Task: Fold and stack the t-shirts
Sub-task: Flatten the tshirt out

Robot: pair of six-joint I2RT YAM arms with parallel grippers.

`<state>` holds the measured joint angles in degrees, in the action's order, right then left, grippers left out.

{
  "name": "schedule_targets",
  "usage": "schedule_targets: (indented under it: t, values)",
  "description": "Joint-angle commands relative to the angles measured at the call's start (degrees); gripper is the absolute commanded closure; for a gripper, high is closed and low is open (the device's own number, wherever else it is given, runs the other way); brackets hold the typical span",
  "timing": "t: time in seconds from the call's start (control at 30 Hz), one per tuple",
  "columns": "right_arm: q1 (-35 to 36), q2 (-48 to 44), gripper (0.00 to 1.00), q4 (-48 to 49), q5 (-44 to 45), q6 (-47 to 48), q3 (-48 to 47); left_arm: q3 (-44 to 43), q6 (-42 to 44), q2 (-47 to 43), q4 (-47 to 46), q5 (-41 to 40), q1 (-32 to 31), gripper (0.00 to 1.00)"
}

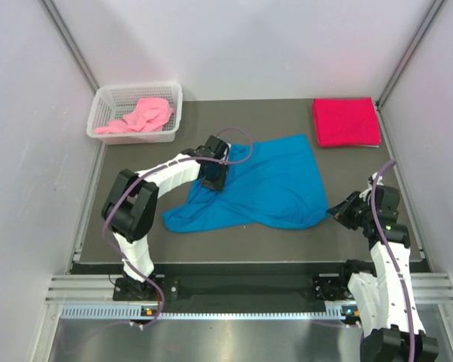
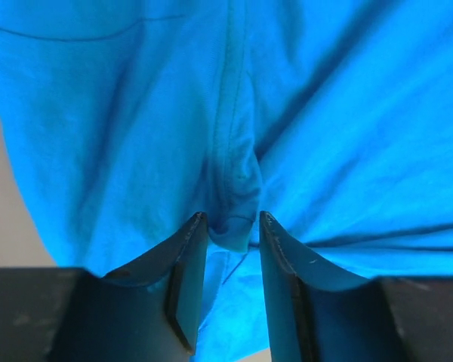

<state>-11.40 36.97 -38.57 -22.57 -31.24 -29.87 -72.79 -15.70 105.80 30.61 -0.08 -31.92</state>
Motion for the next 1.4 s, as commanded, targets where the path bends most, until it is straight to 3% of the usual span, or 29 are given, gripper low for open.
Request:
schedule_targets:
  t: [0.0,0.07,0.2,0.23,0.4,0.6,0.77,1.03,1.07,1.1,1.13,1.17,1.23,1.37]
  values:
    - [-0.29,0.56,1.0,2.88,-0.63,-0.66,-0.72,-3.05,1.2,-0.59,0.85,-2.29,-0.07,0.6]
    - [-0.2,0.73,1.0,3.15,-0.64,-1.01,-0.89,-3.32,1.38,-0.42,1.03,-2.12,-0.07,0.6]
    - [-0.29,0.91,1.0,3.41,-0.2,-1.28,-1.59,-4.02,0.42,-0.07,1.9,-2.9,-0.07,0.97]
    - [-0.29,0.91,1.0,3.06,0.06,-1.36,-1.77,-4.46,0.15,-0.15,2.34,-5.09,-0.07,1.0]
    - [-0.38,0.39,1.0,0.78,2.43,-1.01,-3.79,-11.22,1.03,-1.65,5.94,-11.52,2.73,1.0]
    - [-0.38,-4.27,1.0,-3.53,13.32,-2.59,-5.73,-20.45,1.29,0.71,7.01,-18.02,12.93,1.0]
    - [-0.47,-3.84,1.0,-5.64,15.71,-2.77,-8.53,-26.17,-0.46,4.41,6.4,-19.26,17.59,1.0]
    - [-0.64,-3.4,1.0,-8.81,18.88,-0.75,-12.67,-31.08,-0.03,9.95,6.47,-28.2,17.86,1.0]
    - [-0.64,-3.48,1.0,-8.81,18.53,-0.66,-12.5,-32.05,0.06,10.48,7.96,-28.83,17.86,0.99]
    - [-0.73,-3.66,1.0,-8.46,17.57,-0.66,-12.41,-32.84,-0.11,10.57,10.06,-29.1,17.86,0.91]
    - [-0.73,-3.75,1.0,-8.28,16.86,-0.66,-12.23,-33.28,-0.03,10.05,10.95,-28.76,17.77,0.72]
    - [-0.64,-3.75,1.0,-8.02,16.16,-0.66,-11.71,-32.94,0.41,9.26,11.22,-26.84,17.6,0.64]
    - [-0.64,-3.92,1.0,-6.97,14.22,-1.01,-11.0,-29.54,4.42,4.87,8.35,-23.06,16.2,0.58]
    - [-0.64,-4.1,1.0,-5.47,12.73,-1.63,-8.99,-21.18,11.74,-5.31,1.05,-5.79,11.64,0.57]
